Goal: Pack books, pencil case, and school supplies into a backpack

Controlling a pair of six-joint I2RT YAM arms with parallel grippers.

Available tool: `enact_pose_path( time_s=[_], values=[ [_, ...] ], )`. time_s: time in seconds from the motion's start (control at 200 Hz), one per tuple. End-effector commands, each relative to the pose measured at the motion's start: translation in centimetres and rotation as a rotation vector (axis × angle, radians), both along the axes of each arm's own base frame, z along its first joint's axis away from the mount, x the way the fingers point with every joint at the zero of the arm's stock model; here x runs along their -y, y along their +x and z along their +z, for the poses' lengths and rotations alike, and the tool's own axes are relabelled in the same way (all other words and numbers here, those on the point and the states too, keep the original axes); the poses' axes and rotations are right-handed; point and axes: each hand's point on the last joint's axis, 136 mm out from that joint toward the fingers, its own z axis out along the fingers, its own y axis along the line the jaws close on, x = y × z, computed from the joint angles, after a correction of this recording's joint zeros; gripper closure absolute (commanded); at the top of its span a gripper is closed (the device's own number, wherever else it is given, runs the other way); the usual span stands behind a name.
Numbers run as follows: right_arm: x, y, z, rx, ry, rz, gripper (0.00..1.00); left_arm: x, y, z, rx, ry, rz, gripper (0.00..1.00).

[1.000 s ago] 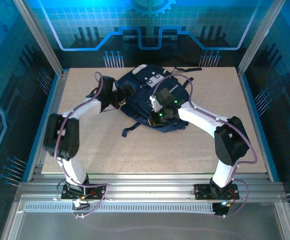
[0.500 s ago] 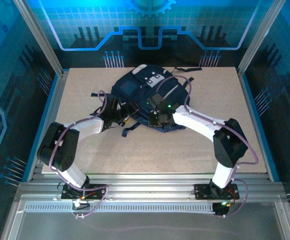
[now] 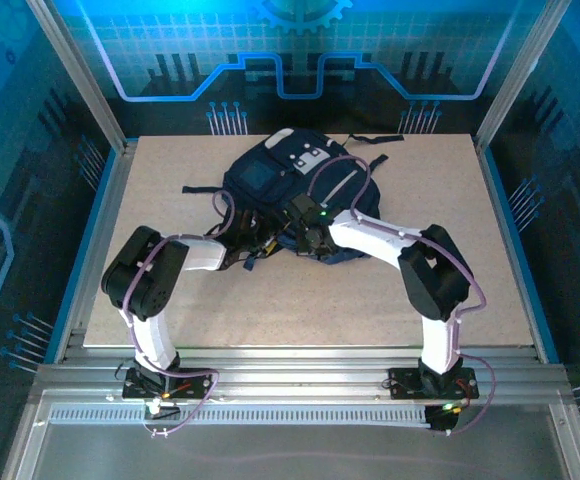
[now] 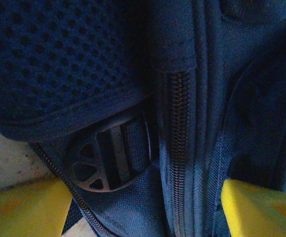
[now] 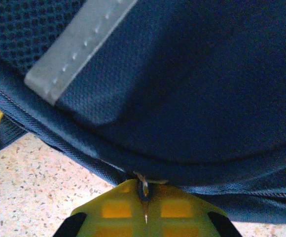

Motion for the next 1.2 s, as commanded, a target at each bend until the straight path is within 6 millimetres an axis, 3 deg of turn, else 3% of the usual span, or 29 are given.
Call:
enact_pose_path(
  time_s=[0.0, 0.17, 0.255, 0.305, 0.375, 0.44, 0.55, 0.685, 0.921, 1.196],
  values=[
    [-0.8, -0.7, 3.1, 0.035, 0.073, 0.081, 1.00, 0.0, 1.0, -1.6, -0.018, 0.004, 0.035, 0.19],
    [-2.9, -3.1, 4.7, -0.036, 0.202, 0.206, 1.00, 1.7, 0.3, -2.7, -0.037, 0.062, -0.021, 0.18],
    [-3.5, -4.3, 5.0, -0.081, 0.259, 0.237, 1.00, 1.6, 0.0, -3.9, -0.045, 0.062, 0.001, 0.24],
    [-3.8, -5.0, 5.0, -0.104, 0.287, 0.247, 1.00, 1.3, 0.2, -4.3, -0.036, 0.052, 0.029, 0.35],
    [-3.5, -5.7, 4.9, -0.130, 0.292, 0.262, 1.00, 0.7, 0.7, -4.6, -0.018, 0.053, 0.056, 0.64],
    [-2.9, -6.2, 4.8, -0.141, 0.270, 0.288, 1.00, 0.0, 1.5, -4.4, -0.007, 0.058, 0.067, 0.82],
    [-0.4, -6.6, 4.1, -0.167, 0.187, 0.327, 1.00, -1.5, 2.9, -3.7, 0.008, 0.082, 0.085, 1.00],
    [4.5, -5.8, 3.1, -0.181, 0.054, 0.312, 1.00, -3.6, 3.9, -2.5, 0.025, 0.136, 0.091, 1.00],
    [11.3, -2.9, 2.3, -0.128, -0.065, 0.230, 1.00, -6.0, 4.0, -1.5, 0.030, 0.174, 0.098, 1.00],
    [18.5, 1.2, 4.0, -0.007, -0.247, 0.131, 1.00, -8.9, 3.8, -0.5, 0.025, 0.208, 0.097, 1.00]
  ],
)
